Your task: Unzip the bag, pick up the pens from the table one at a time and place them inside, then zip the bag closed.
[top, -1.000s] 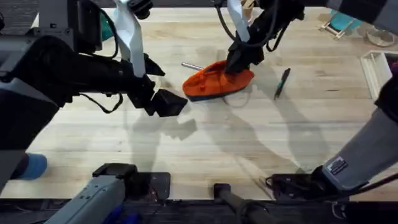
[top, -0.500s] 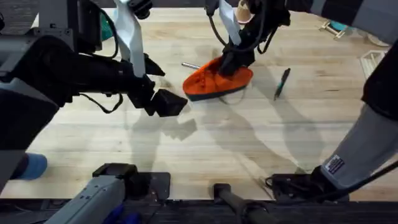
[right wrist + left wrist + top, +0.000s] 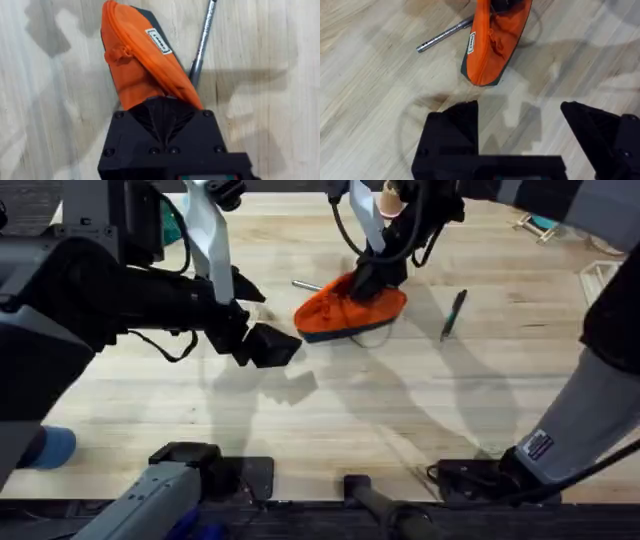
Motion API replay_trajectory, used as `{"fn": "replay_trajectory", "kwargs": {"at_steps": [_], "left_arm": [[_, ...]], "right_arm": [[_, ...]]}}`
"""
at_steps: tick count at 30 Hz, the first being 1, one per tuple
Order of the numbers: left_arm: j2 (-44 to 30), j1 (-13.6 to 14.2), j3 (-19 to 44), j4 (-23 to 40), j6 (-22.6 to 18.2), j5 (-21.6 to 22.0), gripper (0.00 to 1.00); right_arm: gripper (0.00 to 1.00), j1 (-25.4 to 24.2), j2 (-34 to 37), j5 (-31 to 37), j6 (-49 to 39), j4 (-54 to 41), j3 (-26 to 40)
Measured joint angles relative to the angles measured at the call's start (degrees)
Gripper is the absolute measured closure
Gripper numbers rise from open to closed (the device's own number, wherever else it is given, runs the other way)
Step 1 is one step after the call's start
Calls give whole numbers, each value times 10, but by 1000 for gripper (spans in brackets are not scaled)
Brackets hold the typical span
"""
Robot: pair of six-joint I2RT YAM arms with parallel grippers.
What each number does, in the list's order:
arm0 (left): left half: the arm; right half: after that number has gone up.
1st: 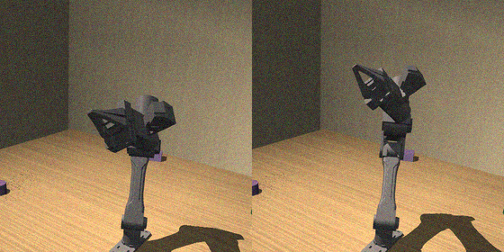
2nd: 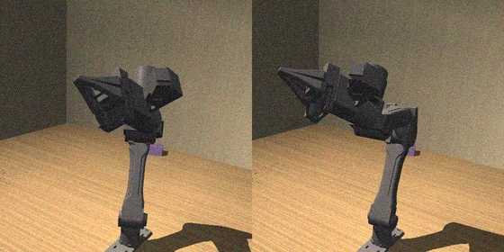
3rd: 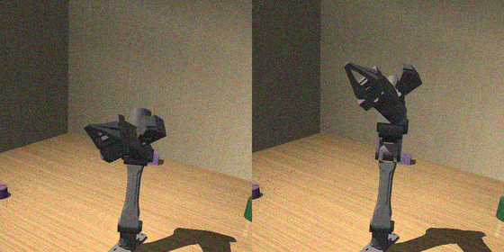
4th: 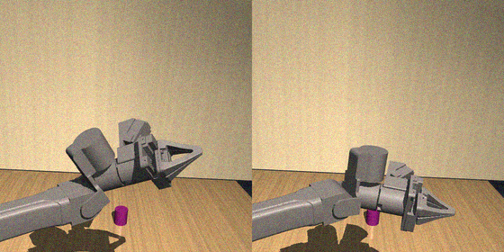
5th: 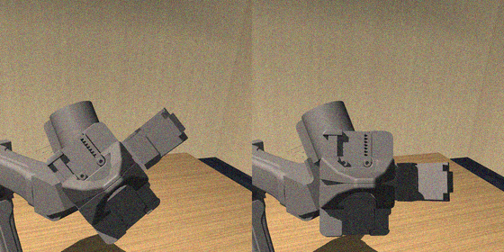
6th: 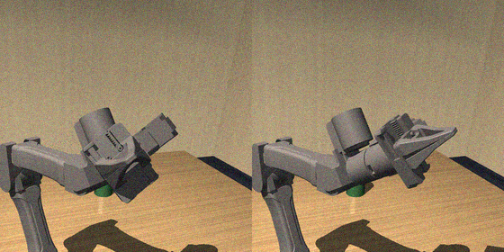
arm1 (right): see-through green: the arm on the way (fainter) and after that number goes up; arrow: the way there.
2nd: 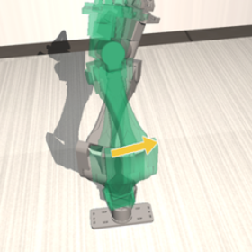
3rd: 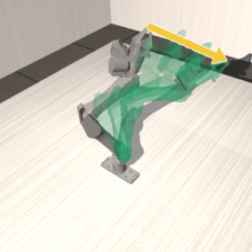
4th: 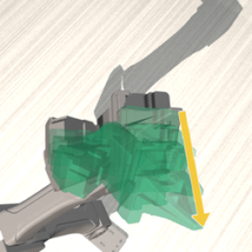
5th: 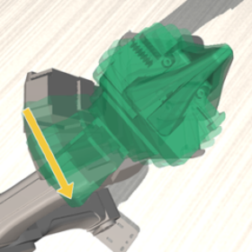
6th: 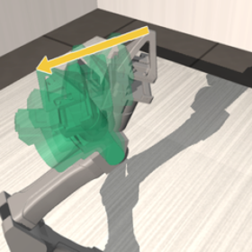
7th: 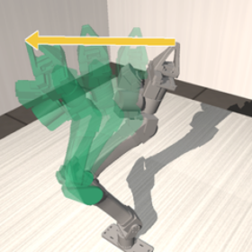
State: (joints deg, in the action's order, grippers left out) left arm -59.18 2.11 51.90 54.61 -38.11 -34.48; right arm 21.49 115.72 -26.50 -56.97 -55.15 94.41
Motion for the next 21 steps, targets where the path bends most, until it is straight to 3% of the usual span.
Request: {"fn": "replay_trajectory", "kwargs": {"at_steps": [8,12,14,18,19,21], "left_arm": [[0,0,0,0,0,0,6],[0,0,0,0,0,0,6],[0,0,0,0,0,0,6],[0,0,0,0,0,0,6],[0,0,0,0,0,0,6],[0,0,0,0,0,0,6]], "right_arm": [[970,2,0,0,16,10,0],[863,3,0,-1,18,2,0],[682,4,0,-2,21,-3,0],[115,8,0,-1,21,-9,0],[36,9,0,-1,19,-10,0],[9,9,0,-1,19,-10,0]]}}
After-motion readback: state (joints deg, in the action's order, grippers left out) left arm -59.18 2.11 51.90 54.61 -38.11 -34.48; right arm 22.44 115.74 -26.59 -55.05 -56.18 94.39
